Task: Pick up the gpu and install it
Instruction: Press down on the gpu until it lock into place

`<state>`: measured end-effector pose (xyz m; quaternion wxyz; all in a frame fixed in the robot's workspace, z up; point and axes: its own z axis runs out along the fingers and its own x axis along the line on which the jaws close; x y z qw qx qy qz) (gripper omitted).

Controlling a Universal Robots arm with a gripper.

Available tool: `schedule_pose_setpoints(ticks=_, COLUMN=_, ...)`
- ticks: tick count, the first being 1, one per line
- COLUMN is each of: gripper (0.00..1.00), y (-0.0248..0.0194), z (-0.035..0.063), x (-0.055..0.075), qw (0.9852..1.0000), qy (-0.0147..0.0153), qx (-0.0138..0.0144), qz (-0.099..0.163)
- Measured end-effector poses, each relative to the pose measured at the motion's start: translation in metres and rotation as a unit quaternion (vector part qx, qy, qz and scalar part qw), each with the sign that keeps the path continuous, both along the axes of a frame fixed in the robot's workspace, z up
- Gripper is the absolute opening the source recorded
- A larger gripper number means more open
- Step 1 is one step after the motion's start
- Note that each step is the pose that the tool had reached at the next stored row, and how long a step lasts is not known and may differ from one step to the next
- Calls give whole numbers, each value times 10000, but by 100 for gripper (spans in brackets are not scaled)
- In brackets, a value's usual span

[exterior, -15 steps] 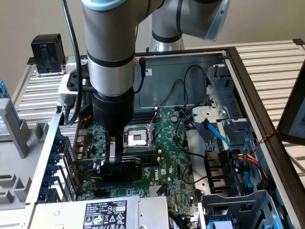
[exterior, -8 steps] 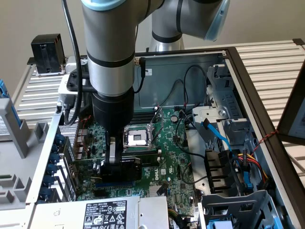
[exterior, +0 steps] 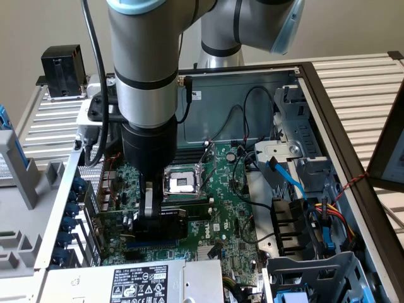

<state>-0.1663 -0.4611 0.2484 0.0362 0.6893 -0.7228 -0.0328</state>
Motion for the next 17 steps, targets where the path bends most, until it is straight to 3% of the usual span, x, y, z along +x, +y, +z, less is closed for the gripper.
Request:
schedule_pose_setpoints(ticks=10, gripper=26, y=5, z=0, x=-16, qw=10000, qy=-48, qx=0, qz=-15)
schedule_pose_setpoints(ticks=17, gripper=26, y=7, z=13, x=-23, qw=10000, qy=-54, qx=-1, qz=-23)
